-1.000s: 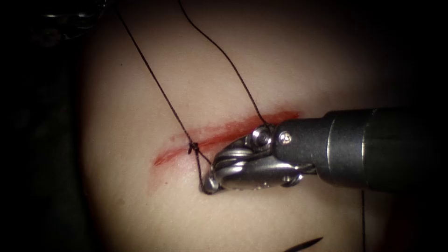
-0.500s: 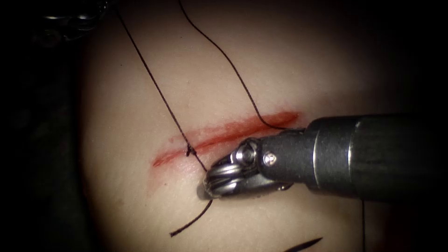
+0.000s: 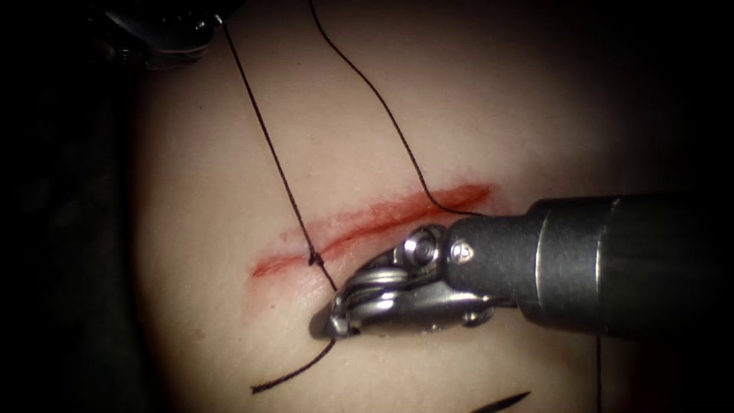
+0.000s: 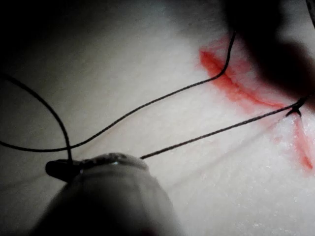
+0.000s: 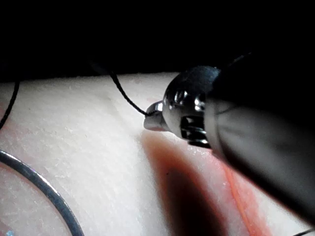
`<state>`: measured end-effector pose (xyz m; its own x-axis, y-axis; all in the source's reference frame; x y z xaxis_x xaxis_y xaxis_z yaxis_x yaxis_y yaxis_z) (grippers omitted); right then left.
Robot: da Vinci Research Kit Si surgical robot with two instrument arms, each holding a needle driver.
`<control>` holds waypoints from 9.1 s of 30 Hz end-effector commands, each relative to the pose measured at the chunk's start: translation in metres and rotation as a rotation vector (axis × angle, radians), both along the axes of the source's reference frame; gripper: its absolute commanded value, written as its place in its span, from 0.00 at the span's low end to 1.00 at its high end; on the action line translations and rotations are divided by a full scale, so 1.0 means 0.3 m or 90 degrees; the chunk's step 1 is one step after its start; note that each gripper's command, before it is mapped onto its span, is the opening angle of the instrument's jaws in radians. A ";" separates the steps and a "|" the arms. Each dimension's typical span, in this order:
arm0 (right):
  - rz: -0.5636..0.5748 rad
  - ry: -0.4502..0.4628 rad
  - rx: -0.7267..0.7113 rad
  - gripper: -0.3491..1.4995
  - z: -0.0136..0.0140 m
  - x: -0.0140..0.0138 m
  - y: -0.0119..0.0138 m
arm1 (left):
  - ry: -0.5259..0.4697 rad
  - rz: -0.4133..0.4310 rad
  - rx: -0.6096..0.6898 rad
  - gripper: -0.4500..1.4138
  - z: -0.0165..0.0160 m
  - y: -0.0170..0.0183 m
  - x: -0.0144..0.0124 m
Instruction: Wound Closure
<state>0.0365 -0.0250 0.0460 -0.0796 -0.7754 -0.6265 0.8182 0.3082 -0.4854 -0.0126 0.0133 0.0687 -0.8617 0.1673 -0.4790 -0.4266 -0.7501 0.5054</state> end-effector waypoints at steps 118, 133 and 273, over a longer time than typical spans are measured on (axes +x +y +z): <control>0.775 -0.045 0.793 0.73 0.0274 -0.0021 0.0309 | -0.731 -0.190 0.434 0.00 -0.087 -0.014 -0.0178; 0.750 -0.086 0.836 0.69 0.0313 0.0142 0.0294 | -0.737 -0.175 0.442 0.00 -0.085 -0.015 -0.0245; 0.848 -0.071 1.008 0.78 0.0014 -0.0343 0.0264 | -0.163 0.196 0.509 0.87 -0.058 -0.049 -0.0290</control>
<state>0.0254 -0.0169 0.0464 0.0263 0.7818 -0.6230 -0.2040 0.6143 0.7623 -0.0207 -0.0013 0.0509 -0.8065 0.3430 -0.4815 -0.2238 -0.9310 -0.2884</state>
